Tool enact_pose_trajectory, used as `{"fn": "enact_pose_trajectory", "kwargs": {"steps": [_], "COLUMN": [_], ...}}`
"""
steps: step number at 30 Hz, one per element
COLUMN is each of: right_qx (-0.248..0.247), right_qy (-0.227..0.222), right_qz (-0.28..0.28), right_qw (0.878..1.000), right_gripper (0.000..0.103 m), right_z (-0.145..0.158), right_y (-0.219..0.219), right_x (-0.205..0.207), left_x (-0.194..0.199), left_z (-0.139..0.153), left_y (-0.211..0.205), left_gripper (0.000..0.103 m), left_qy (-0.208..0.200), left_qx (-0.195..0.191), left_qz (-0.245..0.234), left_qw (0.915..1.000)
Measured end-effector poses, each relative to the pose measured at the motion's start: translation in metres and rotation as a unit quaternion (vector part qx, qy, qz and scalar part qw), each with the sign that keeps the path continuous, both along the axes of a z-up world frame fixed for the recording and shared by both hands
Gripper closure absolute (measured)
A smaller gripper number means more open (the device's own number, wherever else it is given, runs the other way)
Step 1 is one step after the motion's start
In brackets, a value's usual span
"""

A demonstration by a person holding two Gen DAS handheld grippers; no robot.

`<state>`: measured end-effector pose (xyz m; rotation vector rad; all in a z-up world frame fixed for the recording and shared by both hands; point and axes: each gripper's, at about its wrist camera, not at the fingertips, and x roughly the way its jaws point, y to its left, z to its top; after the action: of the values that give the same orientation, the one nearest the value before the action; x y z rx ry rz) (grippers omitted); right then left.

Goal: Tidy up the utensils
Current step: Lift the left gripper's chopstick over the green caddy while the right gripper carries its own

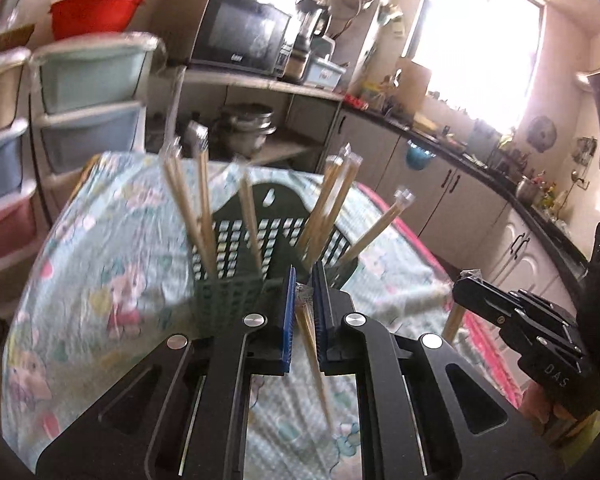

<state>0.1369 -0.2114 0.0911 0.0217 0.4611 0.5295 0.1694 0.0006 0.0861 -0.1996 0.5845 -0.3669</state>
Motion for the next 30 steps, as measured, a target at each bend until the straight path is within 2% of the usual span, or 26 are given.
{"fn": "enact_pose_trajectory", "kwargs": {"steps": [16,30], "right_qx": [0.036,0.049], "right_qy": [-0.063,-0.095], "right_qz": [-0.028,-0.031], "right_qw": [0.997,0.994], "right_gripper": [0.097,0.097], "right_z": [0.038,0.062], "right_y": [-0.009,-0.006], "right_x": [0.006,0.014], "left_x": [-0.006,0.008], "left_z": [0.067,0.101], "left_y": [-0.008,-0.008], "left_gripper": [0.098,0.099], "left_qy": [-0.084,-0.116], "left_qx": [-0.002,-0.015], "left_qz": [-0.008,0.000], "left_qw": [0.9965,0.9931]}}
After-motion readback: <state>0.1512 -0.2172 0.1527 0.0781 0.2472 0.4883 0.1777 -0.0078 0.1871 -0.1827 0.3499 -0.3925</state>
